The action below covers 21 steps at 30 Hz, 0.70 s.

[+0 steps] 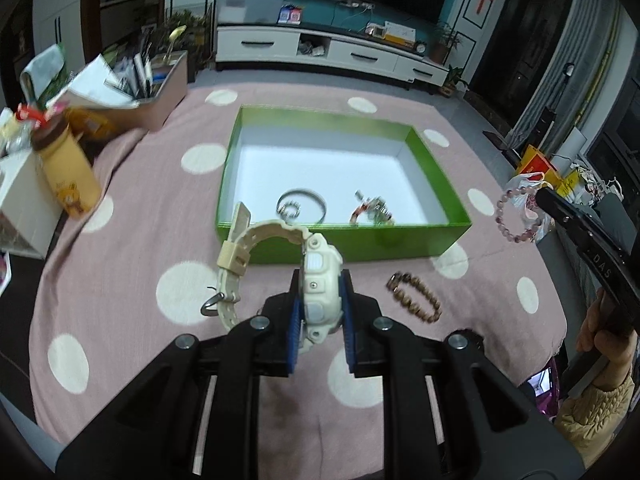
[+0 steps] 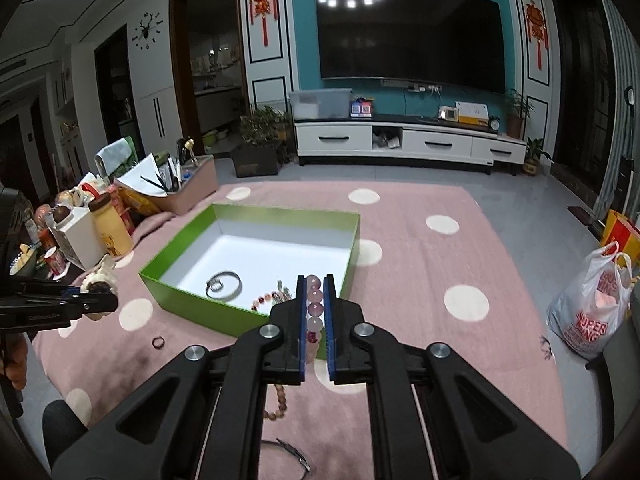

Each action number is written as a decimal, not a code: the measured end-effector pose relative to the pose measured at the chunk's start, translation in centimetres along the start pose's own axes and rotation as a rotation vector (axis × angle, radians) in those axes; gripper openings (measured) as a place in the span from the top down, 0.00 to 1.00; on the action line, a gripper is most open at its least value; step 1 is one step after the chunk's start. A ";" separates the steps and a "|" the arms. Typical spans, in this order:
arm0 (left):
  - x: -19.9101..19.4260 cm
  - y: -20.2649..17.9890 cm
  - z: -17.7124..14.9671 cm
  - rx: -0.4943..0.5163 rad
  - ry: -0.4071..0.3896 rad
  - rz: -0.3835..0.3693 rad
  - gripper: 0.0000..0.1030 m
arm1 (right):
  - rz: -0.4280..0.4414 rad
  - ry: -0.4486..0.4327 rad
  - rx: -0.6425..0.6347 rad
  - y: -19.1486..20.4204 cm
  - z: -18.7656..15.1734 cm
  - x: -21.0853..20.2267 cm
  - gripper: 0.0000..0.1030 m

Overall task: Organize jewelry
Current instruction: 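Carry the white watch and pink bracelet over the green box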

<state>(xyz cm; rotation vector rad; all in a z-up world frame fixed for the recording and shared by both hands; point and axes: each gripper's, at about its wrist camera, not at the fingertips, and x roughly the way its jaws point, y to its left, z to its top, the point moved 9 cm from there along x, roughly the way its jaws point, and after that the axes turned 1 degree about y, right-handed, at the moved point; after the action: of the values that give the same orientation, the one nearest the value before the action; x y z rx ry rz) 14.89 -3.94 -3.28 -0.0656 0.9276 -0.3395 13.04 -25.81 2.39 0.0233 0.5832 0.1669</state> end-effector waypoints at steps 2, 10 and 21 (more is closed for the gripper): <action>-0.1 -0.6 0.9 0.013 -0.015 0.000 0.84 | 0.008 -0.008 0.000 0.1 0.6 0.2 0.93; -0.1 -2.9 4.2 0.067 -0.060 0.006 0.84 | 0.035 -0.035 -0.001 0.6 2.6 0.8 0.93; 2.1 -5.3 7.5 0.119 -0.081 -0.003 0.84 | 0.042 -0.050 -0.008 0.3 5.1 2.7 0.93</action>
<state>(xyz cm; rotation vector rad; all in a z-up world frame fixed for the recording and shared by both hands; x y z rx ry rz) 20.58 -10.28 0.70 0.0277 0.8254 -0.3916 18.00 -24.90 5.18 0.0319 0.5328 0.2094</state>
